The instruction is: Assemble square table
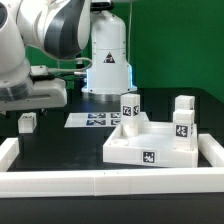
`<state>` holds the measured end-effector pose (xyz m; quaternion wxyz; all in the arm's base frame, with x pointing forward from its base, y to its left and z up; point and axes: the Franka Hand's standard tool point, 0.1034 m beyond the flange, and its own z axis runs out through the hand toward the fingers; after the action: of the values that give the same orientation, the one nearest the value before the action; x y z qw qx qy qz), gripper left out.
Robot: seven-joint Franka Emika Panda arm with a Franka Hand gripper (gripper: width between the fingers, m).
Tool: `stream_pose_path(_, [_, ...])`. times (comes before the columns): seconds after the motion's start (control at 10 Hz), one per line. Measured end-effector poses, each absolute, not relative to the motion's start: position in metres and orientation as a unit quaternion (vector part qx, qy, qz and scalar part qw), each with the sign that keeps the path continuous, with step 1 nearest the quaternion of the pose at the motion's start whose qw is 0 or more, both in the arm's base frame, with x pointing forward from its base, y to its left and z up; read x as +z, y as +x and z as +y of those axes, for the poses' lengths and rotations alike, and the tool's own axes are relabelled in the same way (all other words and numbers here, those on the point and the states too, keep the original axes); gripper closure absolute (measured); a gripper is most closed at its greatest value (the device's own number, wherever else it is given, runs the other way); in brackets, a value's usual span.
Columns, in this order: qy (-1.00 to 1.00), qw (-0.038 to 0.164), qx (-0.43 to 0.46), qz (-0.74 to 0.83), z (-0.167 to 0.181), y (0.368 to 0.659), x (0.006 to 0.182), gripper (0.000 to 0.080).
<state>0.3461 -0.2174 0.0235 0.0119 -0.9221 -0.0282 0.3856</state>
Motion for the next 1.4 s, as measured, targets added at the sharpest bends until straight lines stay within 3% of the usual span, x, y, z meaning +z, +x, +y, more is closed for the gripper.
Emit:
stream_pose_path(0.7, [-0.921,0.007,0.388,-0.029,-0.2133,0.3406,0.0109,0.0151])
stream_pose_path(0.9, [-0.921,0.007,0.388,-0.033,-0.2112,0.3414,0.0105,0.0408])
stream_pose_path(1.0, [-0.921,0.008,0.388,-0.035,-0.2115,0.3413,0.0104,0.0408])
stream_pose_path(1.1, [-0.921,0.008,0.388,-0.035,-0.2114,0.3413,0.0104,0.0514])
stream_pose_path(1.4, [-0.921,0.008,0.388,-0.035,-0.2114,0.3413,0.0104,0.0513])
